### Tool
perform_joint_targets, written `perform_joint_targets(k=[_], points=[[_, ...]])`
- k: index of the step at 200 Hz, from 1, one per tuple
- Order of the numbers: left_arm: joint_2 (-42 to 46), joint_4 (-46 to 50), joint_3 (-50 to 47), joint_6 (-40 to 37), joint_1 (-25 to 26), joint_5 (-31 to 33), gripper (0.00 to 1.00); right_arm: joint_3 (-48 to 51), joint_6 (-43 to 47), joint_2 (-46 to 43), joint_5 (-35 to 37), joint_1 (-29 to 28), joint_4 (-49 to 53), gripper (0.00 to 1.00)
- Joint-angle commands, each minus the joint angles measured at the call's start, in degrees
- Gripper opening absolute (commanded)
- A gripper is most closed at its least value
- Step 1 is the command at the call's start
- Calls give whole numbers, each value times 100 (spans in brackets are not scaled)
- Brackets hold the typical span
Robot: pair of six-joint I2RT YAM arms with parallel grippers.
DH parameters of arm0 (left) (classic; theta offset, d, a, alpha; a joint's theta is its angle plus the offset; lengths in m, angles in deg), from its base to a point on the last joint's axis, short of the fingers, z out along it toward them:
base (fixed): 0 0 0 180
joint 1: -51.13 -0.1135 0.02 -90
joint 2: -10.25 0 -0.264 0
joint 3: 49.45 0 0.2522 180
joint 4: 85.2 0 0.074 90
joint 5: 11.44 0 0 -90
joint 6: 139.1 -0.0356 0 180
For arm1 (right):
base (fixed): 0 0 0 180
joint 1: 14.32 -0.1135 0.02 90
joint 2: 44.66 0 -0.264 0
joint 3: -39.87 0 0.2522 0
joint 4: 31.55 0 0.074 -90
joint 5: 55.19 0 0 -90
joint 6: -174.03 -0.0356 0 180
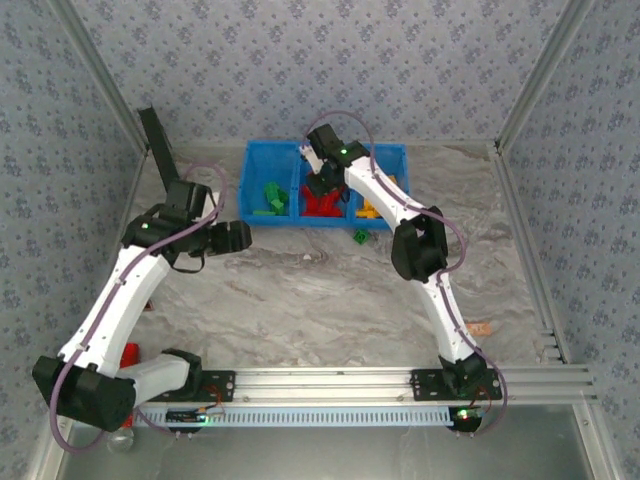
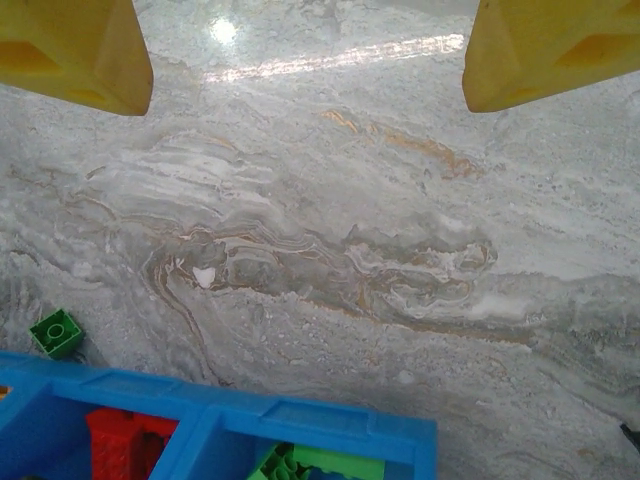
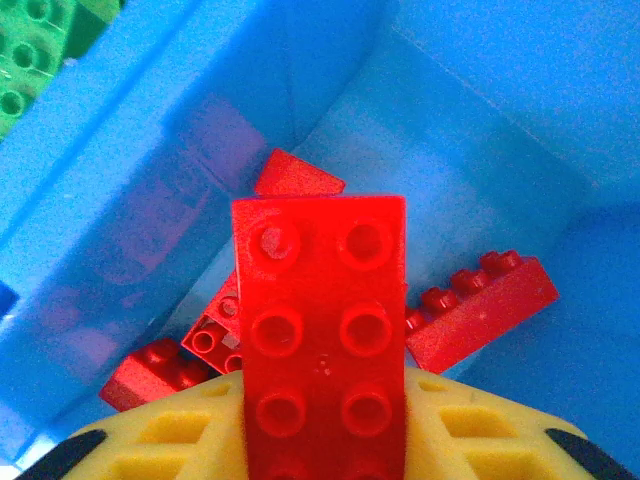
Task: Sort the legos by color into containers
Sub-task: Place the lego in the container, then pick up the lego from the center of the table.
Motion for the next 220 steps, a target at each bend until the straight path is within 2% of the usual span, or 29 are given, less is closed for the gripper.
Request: perform_joint_targets(k=[1, 21, 50, 80, 103, 136, 165, 187, 220], points=[[105, 164, -84, 245, 163, 177, 84, -71, 76, 91, -23, 60, 91, 41], [14, 104, -137, 374, 408, 280, 86, -16, 109, 60, -83, 67, 41, 43], [-230, -17, -142, 605, 903, 883, 88, -49, 198, -77, -136, 67, 36, 46], [-647, -491, -169, 784, 1404, 953, 88, -14, 191, -474, -320, 111, 119, 47], [-1262, -928, -41, 873, 2012, 1016, 88, 254, 203, -1080, -403, 164, 192, 50], [-2426, -1426, 520, 880, 2822, 1178, 88, 1434, 100, -2373, -406, 311, 18, 57], [-3477, -1846, 1222, 593, 3330, 1437, 89, 2814, -26, -3583, -401, 559, -164, 62], [-4187, -2051, 1794, 326, 3511, 1563, 89, 3815, -136, -4455, -400, 810, -257, 64], [-5031, -2114, 2598, 166, 3541, 1560, 90, 4757, -466, -5632, -427, 1016, 12, 69]])
